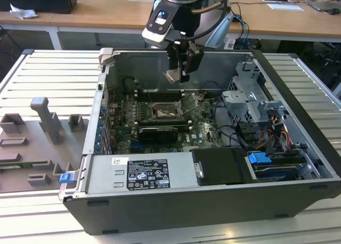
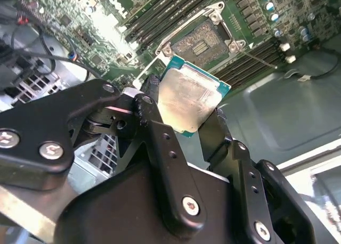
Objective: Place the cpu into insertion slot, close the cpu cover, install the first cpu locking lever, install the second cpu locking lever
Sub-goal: 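Place the cpu into insertion slot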
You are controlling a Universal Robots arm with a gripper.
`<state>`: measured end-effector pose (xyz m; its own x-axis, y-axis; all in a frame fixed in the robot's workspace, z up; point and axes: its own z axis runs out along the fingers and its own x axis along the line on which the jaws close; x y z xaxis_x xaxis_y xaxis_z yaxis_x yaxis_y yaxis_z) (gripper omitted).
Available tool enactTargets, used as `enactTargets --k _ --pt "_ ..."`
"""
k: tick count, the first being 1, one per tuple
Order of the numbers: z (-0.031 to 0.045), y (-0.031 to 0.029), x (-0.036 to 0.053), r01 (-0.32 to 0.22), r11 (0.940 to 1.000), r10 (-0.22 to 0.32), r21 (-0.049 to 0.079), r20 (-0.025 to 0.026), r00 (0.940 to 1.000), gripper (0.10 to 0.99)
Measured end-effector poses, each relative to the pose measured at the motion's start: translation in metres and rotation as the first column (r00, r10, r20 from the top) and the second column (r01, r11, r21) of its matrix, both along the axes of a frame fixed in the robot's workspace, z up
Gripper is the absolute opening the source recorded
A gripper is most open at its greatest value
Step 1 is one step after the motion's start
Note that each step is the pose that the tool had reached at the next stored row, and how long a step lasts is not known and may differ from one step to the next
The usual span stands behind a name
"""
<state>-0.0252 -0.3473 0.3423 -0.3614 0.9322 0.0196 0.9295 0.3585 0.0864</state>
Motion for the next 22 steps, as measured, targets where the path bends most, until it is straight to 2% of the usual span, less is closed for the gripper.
enactTargets --k 3,5,7,13,15,16,18,20,22 --pt "-0.0028 0.0 0.0 0.062 0.9981 -0.062 0.0 0.0 0.9981 0.537" --pt "-0.0085 0.0 0.0 0.123 0.9924 -0.123 0.0 -0.0002 0.9924 0.537" --pt "-0.015 0.0002 0.0 0.158 0.9874 -0.158 0.0 -0.0016 0.9874 0.537" --pt "-0.0274 0.0011 -0.0001 0.179 0.9839 -0.179 -0.001 -0.0032 0.9839 0.537" --pt "-0.0322 0.0011 0.0 0.219 0.9757 -0.219 0.0 -0.0033 0.9757 0.537" --pt "-0.0348 0.0011 0.0 0.248 0.9688 -0.248 -0.001 -0.0033 0.9688 0.537" --pt "-0.0365 0.0011 0.0 0.276 0.9611 -0.276 -0.001 -0.0034 0.9611 0.537" --pt "-0.0417 0.0011 0.0 0.323 0.9464 -0.323 -0.001 -0.0033 0.9464 0.537" --pt "-0.0447 0.0017 -0.0005 0.336 0.9418 -0.336 -0.001 -0.0034 0.9418 0.537"
